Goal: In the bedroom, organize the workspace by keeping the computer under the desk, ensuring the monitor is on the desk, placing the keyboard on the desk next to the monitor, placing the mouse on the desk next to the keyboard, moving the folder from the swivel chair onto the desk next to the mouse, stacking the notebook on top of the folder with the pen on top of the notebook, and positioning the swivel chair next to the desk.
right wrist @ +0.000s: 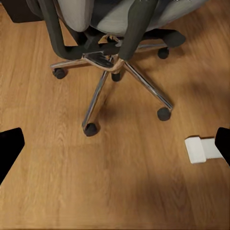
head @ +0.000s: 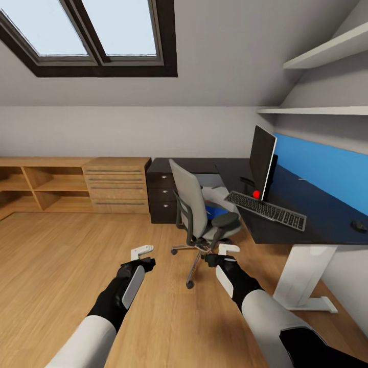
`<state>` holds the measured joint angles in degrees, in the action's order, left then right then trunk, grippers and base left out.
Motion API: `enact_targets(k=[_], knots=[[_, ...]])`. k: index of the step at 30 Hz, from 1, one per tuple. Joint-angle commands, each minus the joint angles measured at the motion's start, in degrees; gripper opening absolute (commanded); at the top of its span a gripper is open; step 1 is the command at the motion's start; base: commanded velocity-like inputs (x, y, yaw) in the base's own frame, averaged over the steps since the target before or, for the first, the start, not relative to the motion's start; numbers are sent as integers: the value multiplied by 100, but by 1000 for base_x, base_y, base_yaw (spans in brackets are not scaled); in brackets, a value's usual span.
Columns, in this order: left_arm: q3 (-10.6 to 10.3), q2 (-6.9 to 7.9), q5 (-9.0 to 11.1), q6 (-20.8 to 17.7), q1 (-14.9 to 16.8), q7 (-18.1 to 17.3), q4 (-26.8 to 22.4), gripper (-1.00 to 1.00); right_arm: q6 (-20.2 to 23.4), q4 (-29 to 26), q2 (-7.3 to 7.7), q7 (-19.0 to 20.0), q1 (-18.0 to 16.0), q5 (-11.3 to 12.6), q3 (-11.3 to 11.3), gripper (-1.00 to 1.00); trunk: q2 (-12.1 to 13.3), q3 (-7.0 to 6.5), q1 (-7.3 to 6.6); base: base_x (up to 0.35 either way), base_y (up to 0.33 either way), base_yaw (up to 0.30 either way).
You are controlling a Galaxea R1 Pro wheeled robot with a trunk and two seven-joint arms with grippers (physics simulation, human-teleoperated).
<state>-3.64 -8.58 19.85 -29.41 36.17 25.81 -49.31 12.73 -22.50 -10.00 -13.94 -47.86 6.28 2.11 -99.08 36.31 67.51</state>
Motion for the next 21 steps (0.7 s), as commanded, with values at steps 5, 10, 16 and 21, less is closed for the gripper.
enact_targets(k=[5,10,16,21], knots=[[-15,53,60,-340,-463,56,-1041,100,530,-1167,0,-108,237,60,11,100,-205,96,110,0,0,0],[-14,91,142,-767,-574,60,-1464,100,1370,-3256,0,-525,1332,71,69,100,-405,186,220,0,0,0],[-10,100,276,-810,-674,64,-1618,100,1510,-3645,0,-590,1515,73,94,100,-646,294,352,0,0,0],[-14,94,296,-826,-926,70,-2019,100,1533,-3712,0,-599,1538,75,96,100,-847,384,461,0,0,0]])
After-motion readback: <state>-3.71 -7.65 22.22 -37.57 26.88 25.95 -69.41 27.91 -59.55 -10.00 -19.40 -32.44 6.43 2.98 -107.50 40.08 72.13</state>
